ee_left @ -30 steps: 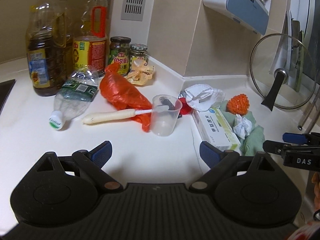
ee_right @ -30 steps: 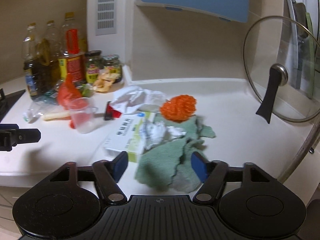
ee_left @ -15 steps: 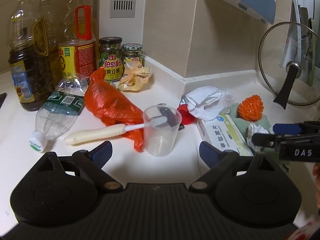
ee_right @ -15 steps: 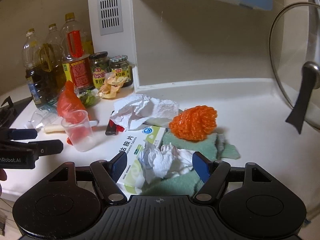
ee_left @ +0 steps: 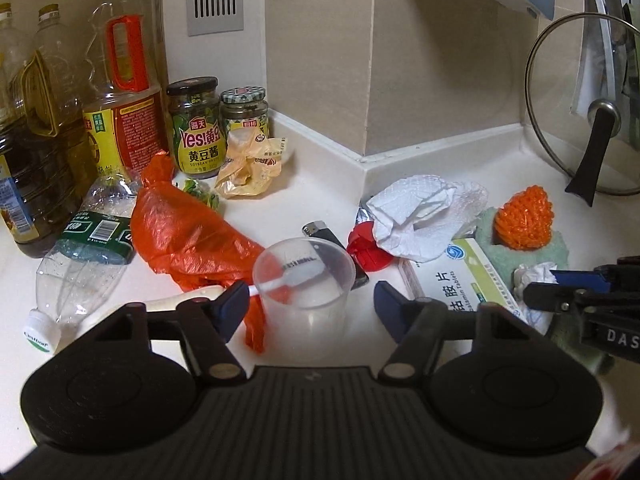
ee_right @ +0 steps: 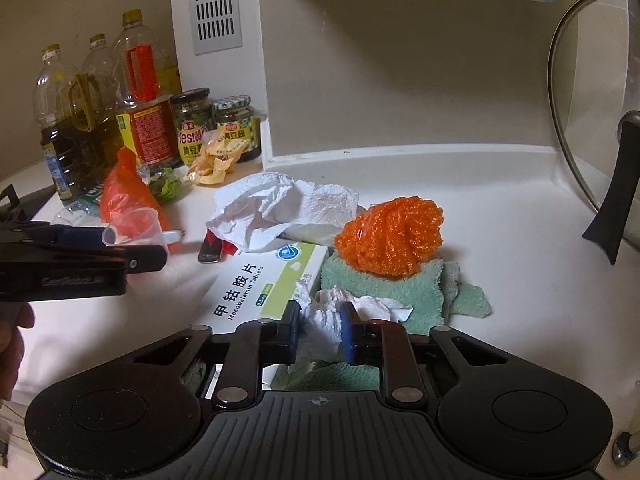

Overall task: Collect trash
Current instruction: 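Grasp the plastic measuring cup with the left gripper while the right grasps crumpled tissue, then carry cup and tissue over the wastebasket and open both grippers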

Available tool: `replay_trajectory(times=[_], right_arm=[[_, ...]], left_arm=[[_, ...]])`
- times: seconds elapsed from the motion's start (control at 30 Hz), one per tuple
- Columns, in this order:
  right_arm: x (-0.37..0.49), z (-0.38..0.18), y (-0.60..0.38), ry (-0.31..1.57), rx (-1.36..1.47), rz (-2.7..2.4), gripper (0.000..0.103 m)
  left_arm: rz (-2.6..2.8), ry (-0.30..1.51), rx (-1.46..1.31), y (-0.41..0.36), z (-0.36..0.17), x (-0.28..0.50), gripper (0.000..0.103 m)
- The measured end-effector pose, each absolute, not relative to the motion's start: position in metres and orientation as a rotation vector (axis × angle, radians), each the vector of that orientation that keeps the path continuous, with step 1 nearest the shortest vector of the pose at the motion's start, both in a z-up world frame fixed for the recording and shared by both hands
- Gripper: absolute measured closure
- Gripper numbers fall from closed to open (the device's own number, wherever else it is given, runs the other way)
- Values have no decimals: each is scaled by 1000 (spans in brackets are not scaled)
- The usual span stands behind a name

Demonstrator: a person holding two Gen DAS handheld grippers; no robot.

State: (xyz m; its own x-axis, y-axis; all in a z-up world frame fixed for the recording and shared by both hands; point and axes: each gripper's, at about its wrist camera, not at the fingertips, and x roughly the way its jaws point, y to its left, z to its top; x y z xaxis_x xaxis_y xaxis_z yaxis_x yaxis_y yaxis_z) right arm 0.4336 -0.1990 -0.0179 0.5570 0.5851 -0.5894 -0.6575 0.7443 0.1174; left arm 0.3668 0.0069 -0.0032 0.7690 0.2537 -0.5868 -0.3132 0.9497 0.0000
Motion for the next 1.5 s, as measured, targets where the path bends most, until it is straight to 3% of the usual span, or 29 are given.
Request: replay_trajectory(times=[0.1, 0.73, 1.5], right_arm=[[433, -16, -200, 644, -117, 730, 84], [402, 14, -203, 574, -101, 757, 84], [293, 34, -177, 525, -168, 951, 84]], left_arm=[[312, 624, -93, 7, -2, 368, 57], [298, 574, -198, 9, 32, 317, 58], [316, 579, -245, -2, 34, 203, 58]])
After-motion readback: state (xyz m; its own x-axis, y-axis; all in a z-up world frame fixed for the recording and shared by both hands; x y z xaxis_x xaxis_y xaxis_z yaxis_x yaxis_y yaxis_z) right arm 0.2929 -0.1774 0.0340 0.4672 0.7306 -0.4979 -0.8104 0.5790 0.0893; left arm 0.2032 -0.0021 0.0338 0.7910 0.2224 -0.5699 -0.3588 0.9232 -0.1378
